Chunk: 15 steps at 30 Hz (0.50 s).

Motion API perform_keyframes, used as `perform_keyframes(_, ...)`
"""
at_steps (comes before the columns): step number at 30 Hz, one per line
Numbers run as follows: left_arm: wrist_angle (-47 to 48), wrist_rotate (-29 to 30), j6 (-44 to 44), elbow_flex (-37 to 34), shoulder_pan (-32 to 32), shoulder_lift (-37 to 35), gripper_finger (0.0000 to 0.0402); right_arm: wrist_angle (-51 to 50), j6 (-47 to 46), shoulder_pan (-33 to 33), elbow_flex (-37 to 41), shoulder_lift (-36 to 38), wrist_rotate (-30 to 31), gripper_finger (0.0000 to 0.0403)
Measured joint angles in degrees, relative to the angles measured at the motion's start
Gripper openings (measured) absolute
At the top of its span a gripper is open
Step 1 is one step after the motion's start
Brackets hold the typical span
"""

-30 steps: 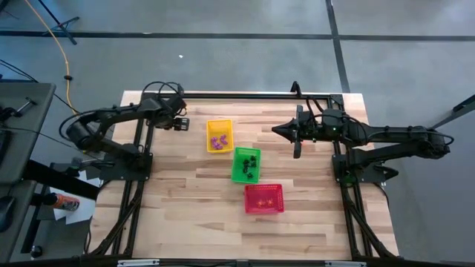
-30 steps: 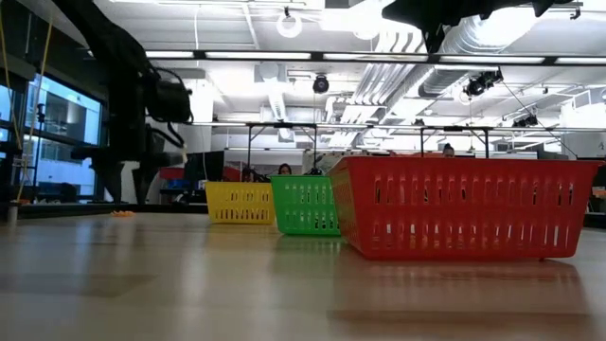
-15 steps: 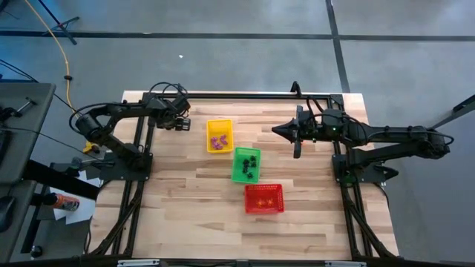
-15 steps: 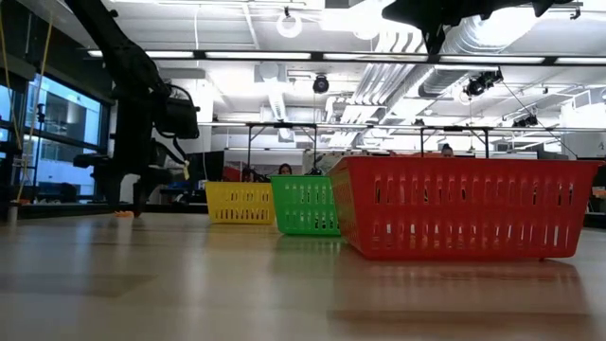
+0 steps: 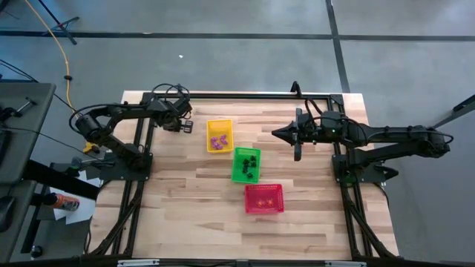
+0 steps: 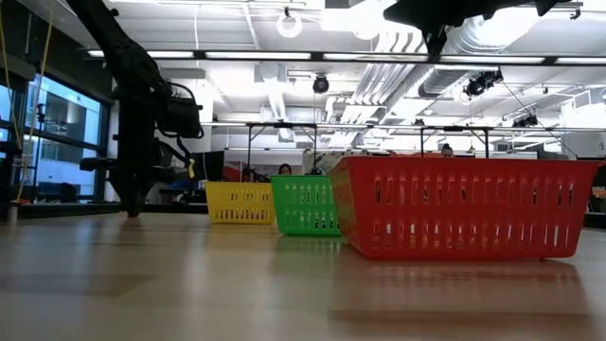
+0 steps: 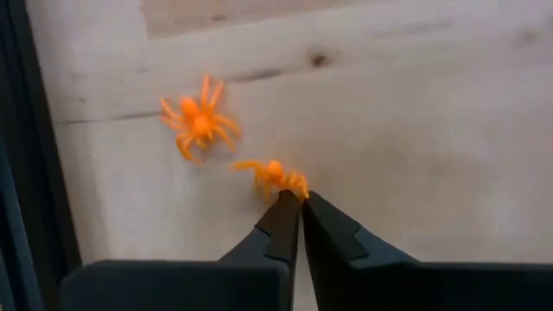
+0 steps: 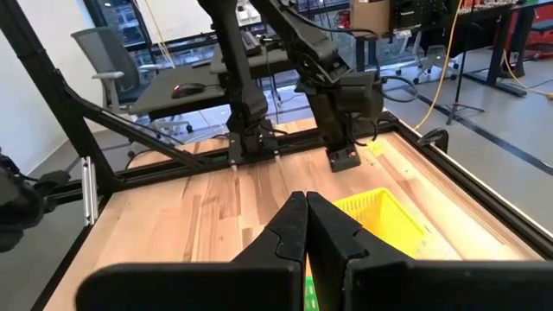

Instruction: Sort Halloween decoration

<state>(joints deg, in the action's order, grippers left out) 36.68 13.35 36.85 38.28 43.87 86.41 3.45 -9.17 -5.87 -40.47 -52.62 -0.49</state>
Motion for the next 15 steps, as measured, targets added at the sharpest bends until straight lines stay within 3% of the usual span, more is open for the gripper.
perform_keyframes(9, 0.5, -3.6, -1.1, -0.3, -4.8, -9.9, 0.0002, -0.2, 0.2, 0.0, 0.0, 0.0, 0.0, 0.0000)
perform_keyframes(15, -6.2, -7.6, -3.8, -0.2, -9.0, -21.0, 0.0001, -0.3, 0.2, 0.0, 0.0, -0.1, 0.0, 0.0000)
